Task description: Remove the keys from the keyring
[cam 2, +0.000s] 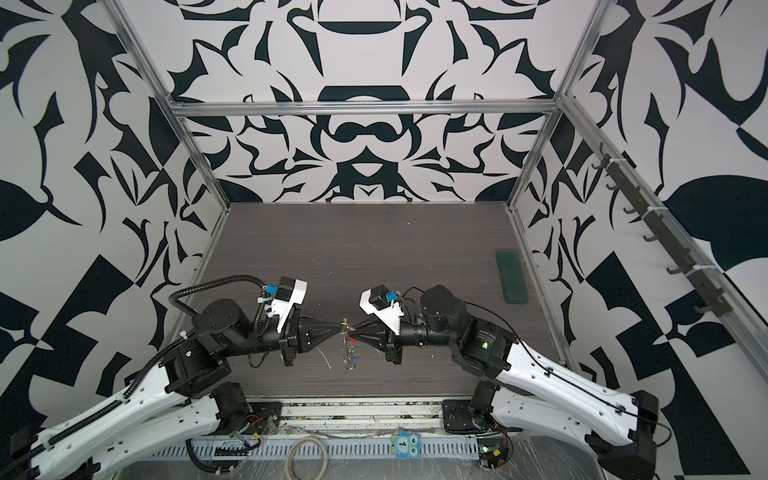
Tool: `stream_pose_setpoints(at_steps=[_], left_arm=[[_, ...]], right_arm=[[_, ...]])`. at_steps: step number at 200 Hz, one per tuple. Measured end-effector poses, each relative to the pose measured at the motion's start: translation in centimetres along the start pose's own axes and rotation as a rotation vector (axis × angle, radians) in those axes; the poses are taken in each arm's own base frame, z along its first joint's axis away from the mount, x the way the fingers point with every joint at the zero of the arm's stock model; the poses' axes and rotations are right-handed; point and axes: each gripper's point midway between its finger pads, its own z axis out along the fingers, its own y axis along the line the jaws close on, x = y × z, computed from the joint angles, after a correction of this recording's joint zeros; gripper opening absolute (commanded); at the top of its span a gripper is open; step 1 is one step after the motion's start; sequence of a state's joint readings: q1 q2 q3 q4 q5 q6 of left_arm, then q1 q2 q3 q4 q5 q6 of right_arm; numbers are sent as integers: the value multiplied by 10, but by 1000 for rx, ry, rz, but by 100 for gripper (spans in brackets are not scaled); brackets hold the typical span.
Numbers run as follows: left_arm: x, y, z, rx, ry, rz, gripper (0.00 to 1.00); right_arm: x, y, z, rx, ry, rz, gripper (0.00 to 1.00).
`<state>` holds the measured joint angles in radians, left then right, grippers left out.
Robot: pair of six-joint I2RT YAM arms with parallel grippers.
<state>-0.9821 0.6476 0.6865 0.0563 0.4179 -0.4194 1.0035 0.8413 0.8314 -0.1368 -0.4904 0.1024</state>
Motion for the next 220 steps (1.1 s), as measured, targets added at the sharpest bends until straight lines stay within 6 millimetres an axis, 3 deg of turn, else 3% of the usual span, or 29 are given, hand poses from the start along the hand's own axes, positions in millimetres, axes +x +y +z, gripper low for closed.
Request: stream_pose_setpoints(at_steps=[22, 121, 220], left_arm=[[-1, 2, -2, -14, -11, 3, 0], [-1, 27, -7, -139, -86, -15, 0], [-2, 34, -8, -164, -125, -10, 0]], right_arm=[[-1, 0, 0, 1, 0, -1, 0], [6, -8, 6, 50, 38, 14, 0], [11, -10, 22, 82, 83, -6, 0]])
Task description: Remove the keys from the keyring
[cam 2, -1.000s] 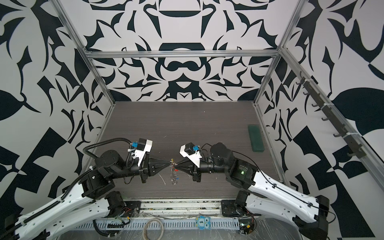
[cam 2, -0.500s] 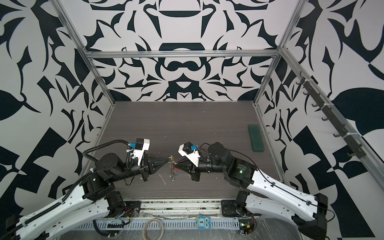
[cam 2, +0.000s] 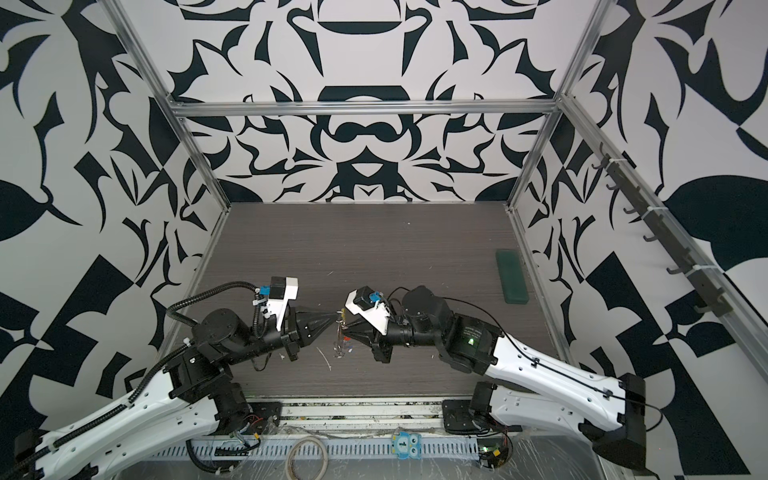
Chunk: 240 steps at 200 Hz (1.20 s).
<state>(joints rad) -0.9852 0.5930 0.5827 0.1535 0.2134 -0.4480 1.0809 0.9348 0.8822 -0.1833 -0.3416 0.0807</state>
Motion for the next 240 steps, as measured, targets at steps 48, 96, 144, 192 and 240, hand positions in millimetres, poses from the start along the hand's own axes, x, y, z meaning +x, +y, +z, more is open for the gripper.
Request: stream_pose_setpoints(at_steps=[48, 96, 144, 192, 240], left_arm=[[0, -1, -3, 4, -10, 3, 0], [-1, -1, -4, 2, -21, 7, 0], [-3, 0, -3, 1, -36, 10, 0], [-3, 4, -3, -14, -51, 11, 0], [-6, 6, -3, -25, -66, 15, 0]], right_arm=[[0, 2, 2, -3, 2, -9, 0], [-4, 4, 6, -8, 8, -12, 0], [-10, 6, 12, -13, 14, -32, 0], [-12, 3, 18, -1, 21, -40, 0], [-17, 3, 24, 10, 26, -47, 0]])
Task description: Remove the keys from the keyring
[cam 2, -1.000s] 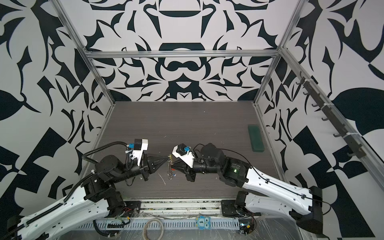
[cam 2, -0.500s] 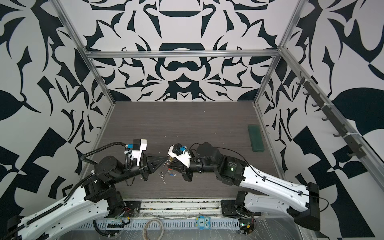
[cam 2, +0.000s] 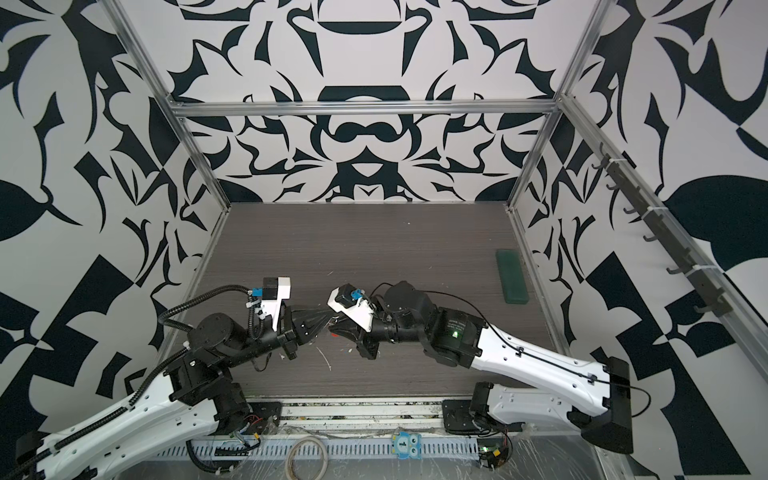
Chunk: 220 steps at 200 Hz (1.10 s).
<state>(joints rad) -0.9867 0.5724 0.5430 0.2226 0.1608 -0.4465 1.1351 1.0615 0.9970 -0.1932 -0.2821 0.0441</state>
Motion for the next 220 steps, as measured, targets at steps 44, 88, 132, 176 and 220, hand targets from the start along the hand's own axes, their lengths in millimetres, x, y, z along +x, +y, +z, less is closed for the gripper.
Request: stream_pose_setpoints(at_steps=[44, 88, 132, 176, 220], left_arm=[[2, 2, 0, -7, -2, 1, 0], [2, 2, -1, -8, -2, 1, 0], [0, 4, -1, -18, -9, 3, 0], [-5, 5, -3, -28, -32, 8, 0], [0, 3, -4, -21, -11, 9, 0]], right_arm=[[1, -1, 3, 11, 16, -3, 0], [1, 0, 6, 21, 31, -14, 0], [-3, -5, 11, 53, 52, -19, 0], [-7, -4, 12, 57, 71, -18, 0], [0, 3, 9, 26, 107, -37, 0]])
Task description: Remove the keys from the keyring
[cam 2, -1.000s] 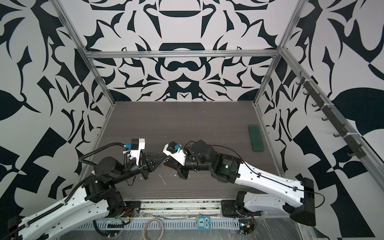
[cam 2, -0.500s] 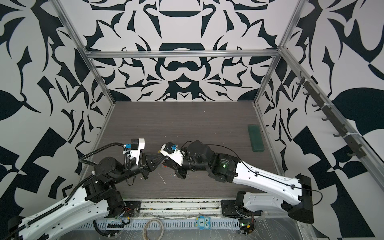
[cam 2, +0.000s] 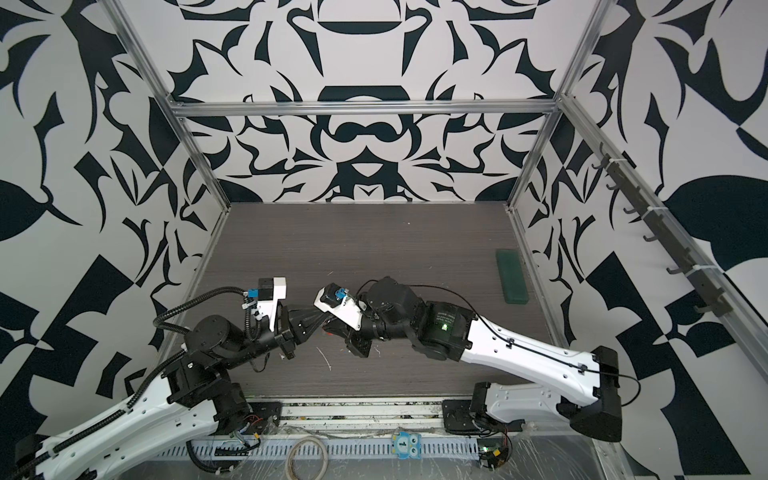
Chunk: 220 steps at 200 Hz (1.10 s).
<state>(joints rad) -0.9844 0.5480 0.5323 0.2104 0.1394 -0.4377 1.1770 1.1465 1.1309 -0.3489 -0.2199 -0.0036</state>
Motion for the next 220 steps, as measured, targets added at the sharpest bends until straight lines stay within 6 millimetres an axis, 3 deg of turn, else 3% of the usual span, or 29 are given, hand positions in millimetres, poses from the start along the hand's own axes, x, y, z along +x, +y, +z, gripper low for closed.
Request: stream_pose_setpoints(at_steps=[66, 100, 138, 170, 220], left_arm=[[4, -3, 0, 15, 17, -3, 0], [2, 2, -1, -12, 7, 6, 0], [1, 4, -1, -22, 3, 13, 0], [-2, 4, -3, -29, -13, 18, 0], [-9, 8, -10, -68, -42, 21, 0]], right_arm=[[1, 8, -7, -13, 25, -12, 0], [-1, 25, -11, -70, 46, -34, 0], [-9, 24, -6, -71, 71, -35, 0], [-5, 25, -5, -78, 86, -34, 0], [12, 34, -42, -93, 5, -30, 0]])
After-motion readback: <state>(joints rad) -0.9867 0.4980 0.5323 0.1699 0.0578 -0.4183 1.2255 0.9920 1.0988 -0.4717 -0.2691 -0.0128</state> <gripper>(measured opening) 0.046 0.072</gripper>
